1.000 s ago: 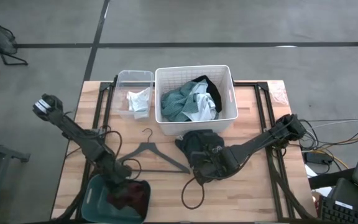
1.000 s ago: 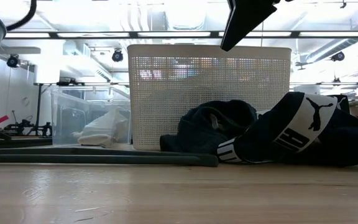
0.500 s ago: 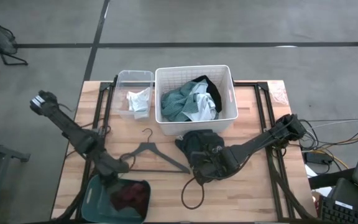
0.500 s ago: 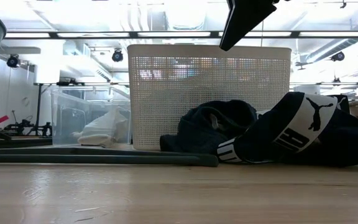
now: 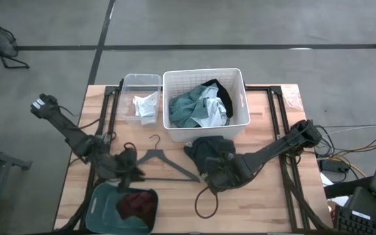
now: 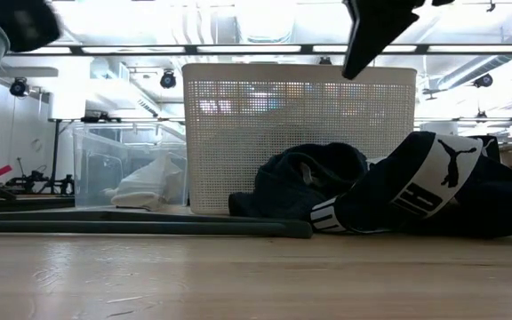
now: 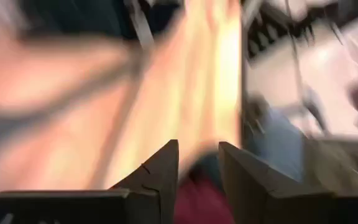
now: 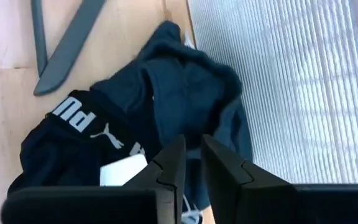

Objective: Pick & Place Cloths
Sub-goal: Put the black boxers into the gray bin

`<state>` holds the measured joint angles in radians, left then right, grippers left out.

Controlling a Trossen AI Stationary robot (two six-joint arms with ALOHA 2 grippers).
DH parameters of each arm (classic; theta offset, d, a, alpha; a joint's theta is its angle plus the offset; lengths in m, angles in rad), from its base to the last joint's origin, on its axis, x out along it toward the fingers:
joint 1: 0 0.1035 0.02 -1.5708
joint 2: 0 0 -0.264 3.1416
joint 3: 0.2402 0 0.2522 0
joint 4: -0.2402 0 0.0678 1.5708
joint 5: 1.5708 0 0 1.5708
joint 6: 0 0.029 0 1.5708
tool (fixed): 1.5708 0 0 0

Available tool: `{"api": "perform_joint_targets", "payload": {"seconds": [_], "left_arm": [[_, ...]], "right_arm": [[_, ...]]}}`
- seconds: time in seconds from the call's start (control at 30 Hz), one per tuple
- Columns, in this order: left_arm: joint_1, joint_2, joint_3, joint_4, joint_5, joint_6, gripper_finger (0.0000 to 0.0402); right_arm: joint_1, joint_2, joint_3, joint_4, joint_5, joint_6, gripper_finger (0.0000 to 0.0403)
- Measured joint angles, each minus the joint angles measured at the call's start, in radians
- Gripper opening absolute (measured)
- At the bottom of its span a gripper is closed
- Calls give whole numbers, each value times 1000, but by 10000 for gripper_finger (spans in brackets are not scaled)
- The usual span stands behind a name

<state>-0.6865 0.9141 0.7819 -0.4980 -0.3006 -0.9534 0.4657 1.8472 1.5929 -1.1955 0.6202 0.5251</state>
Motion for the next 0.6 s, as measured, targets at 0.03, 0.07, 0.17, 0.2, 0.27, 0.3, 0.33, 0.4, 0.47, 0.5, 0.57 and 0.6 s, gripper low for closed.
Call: {"api": "perform_joint_targets", "payload": {"seconds": [0.03,0.07,0.17,0.2,0.27,0.3,0.33,0.4,0.47,0.5,0.57,0.6], "left_arm": [[0,6,-1,27,-68,42,119],[0,12,-1,57,-131,84,119],[0,37,-1,139,-322,220,119],[0,49,-1,165,-383,260,120],[1,74,-1,200,-481,312,120],[2,88,-1,218,-512,335,120],[6,102,-2,237,-533,358,120],[12,132,-2,276,-551,399,120],[13,162,-2,322,-553,435,120],[13,177,-2,351,-553,455,120],[12,206,-2,407,-542,501,120],[12,220,-2,429,-523,530,120]], "right_arm": [[3,-2,0,-14,-1,20,42],[8,-2,-1,-31,-1,42,38],[27,-3,-8,-79,-10,111,26],[36,-3,-13,-94,-20,135,22],[57,-7,-26,-108,-28,181,12],[69,-10,-36,-108,-30,196,10],[81,-15,-50,-107,-30,210,10],[106,-22,-83,-98,-30,244,9],[131,-37,-122,-75,-30,279,8],[143,-49,-144,-60,-30,293,8],[168,-77,-184,-15,-41,318,8],[182,-95,-208,24,-52,326,8]]}}
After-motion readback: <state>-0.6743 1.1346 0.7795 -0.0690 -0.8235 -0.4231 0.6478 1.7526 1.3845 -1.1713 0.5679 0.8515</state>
